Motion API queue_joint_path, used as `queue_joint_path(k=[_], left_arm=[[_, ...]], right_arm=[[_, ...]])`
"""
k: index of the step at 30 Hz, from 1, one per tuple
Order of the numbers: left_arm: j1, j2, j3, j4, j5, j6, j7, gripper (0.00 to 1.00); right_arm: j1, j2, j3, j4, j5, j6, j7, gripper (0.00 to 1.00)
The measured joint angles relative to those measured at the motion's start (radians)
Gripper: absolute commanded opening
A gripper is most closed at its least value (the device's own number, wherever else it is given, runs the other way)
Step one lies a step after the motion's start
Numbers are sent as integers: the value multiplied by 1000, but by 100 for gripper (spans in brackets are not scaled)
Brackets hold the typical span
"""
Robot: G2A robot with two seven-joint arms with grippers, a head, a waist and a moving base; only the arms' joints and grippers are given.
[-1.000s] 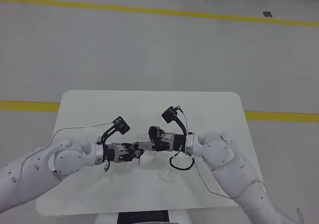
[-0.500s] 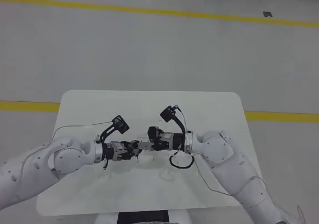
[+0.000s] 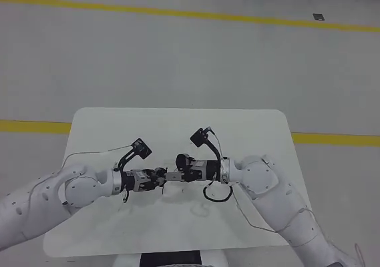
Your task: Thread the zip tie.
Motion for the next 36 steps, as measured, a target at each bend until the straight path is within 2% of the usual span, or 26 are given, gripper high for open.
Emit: queue_joint_path(k=[7, 11, 16, 19, 28, 31, 33, 36], left_arm=[[-17, -1, 27, 23, -32, 0, 38, 0], [-21, -2, 30, 38, -61, 0, 100, 0], [-17, 1, 19, 51, -56, 0, 233, 0], [-24, 2, 15, 50, -50, 0, 273, 0], [-105, -5, 13, 57, -92, 0, 183, 0], [-127, -5, 6, 60, -123, 0, 124, 0], [-140, -4, -5, 68, -167, 0, 58, 0], [-144, -3, -32, 81, -223, 0, -15, 0]], right_arm=[[7, 10, 11, 13, 41, 0, 10, 100], [4, 12, 18, 20, 55, 0, -18, 100], [-8, 14, 28, 25, 59, 0, -66, 100], [-12, 16, 29, 24, 58, 0, -73, 100], [-10, 16, 10, 25, 61, 0, -74, 100], [-12, 16, 6, 25, 60, 0, -76, 100], [-14, 17, 6, 26, 61, 0, -76, 100], [-16, 19, 5, 27, 59, 0, -76, 100]])
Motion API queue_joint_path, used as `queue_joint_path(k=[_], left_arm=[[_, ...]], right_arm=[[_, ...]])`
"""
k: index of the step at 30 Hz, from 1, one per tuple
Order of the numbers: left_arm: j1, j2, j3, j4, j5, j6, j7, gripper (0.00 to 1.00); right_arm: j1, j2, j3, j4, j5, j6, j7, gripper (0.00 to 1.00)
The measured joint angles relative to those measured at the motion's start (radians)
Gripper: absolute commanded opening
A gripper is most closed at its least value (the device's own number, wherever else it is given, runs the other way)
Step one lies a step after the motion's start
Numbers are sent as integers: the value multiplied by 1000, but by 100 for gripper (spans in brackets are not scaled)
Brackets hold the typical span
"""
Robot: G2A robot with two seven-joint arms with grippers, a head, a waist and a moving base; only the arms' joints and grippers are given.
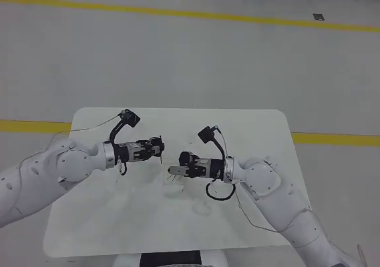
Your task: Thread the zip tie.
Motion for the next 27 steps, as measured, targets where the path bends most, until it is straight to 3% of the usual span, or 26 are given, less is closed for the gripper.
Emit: queue_joint_path(k=[7, 16, 20, 27], left_arm=[[47, 0, -90, -25, -87, 0, -184, 0], [175, -23, -236, -48, -76, 0, -336, 0], [223, -43, -287, -6, -96, 0, -389, 0], [307, -105, -432, 47, -192, 0, -544, 0]], right_arm=[[-4, 3, 0, 2, 0, 0, -5, 100], [2, 4, -7, 7, 2, 0, -10, 100], [5, 3, -10, 11, 3, 0, -13, 100], [5, 5, -11, 17, 4, 0, -18, 100]])
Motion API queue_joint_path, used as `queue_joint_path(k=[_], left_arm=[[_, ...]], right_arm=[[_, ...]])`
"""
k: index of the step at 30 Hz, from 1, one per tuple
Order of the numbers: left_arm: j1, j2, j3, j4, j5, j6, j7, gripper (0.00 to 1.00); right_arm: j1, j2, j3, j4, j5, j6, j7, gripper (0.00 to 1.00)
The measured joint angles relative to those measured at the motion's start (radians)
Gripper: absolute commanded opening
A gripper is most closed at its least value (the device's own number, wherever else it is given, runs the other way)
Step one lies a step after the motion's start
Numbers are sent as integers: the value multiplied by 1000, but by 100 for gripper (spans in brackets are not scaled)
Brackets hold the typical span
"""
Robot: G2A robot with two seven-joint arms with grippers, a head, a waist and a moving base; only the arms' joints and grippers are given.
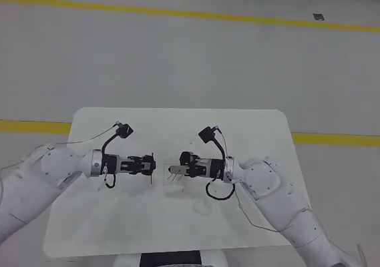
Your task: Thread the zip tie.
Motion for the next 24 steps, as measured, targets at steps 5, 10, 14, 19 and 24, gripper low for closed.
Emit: queue_joint_path(k=[5, 10, 14, 19, 24], left_arm=[[57, -63, -147, 31, -84, 0, -180, 0], [104, -159, -320, 99, -181, 0, -424, 0], [124, -225, -371, 84, -109, 0, -457, 0], [124, -224, -370, 82, -113, 0, -454, 0], [125, -224, -367, 78, -108, 0, -451, 0]], right_arm=[[1, 1, -1, 3, 0, 0, -1, 100], [2, 0, -6, 7, 0, 0, -3, 100], [3, 0, -9, 9, 6, 0, -2, 100], [3, 0, -9, 8, 6, 0, -2, 100], [3, 0, -9, 8, 6, 0, -2, 100]])
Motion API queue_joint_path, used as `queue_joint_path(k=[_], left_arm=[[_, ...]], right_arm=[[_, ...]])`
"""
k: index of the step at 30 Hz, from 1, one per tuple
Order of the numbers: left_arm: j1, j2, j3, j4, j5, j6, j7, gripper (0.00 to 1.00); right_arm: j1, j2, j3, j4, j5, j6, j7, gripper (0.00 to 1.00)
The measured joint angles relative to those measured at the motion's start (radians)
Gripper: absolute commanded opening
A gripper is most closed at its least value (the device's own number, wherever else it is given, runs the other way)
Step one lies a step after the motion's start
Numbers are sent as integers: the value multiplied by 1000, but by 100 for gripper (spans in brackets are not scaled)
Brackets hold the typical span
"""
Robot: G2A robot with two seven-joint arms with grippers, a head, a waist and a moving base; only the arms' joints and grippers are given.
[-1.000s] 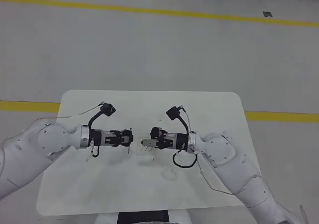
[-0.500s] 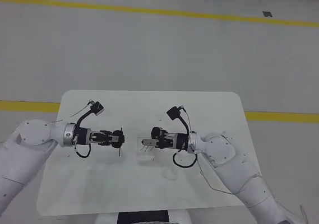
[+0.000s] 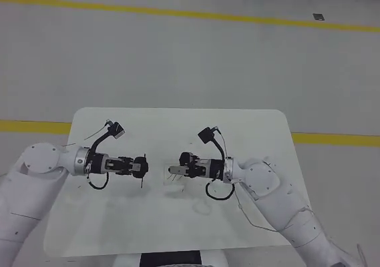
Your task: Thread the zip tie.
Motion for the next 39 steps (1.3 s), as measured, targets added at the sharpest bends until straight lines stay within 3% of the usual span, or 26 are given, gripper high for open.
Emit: queue_joint_path(k=[3, 9, 13, 18, 30, 31, 32, 36, 39], left_arm=[[1, 1, 31, -23, 56, 0, 0, 0], [-23, 15, 147, -52, 25, 0, -4, 0], [-46, 30, 190, -47, 1, 0, -3, 0], [-70, 41, 221, -23, -15, 0, -3, 0], [-70, 41, 222, -24, -17, 0, -3, 0], [-70, 41, 222, -24, -17, 0, -3, 0], [-70, 41, 222, -24, -17, 0, -3, 0], [-70, 41, 222, -24, -17, 0, -3, 0], [-70, 41, 222, -24, -17, 0, -3, 0]], right_arm=[[0, 0, 0, 0, 0, 0, 0, 100], [-14, -2, 0, -9, 28, 0, -20, 100], [-14, -5, 2, -12, 98, 0, 5, 100], [-9, -7, 4, -4, 120, 0, 16, 100], [13, -18, -19, 1, 143, 26, 20, 100], [19, -19, -22, 5, 149, 24, 26, 69], [24, -21, -25, 9, 154, 21, 32, 51], [47, -26, -39, 23, 158, 11, 58, 44], [53, -29, -47, 30, 153, 9, 63, 33]])
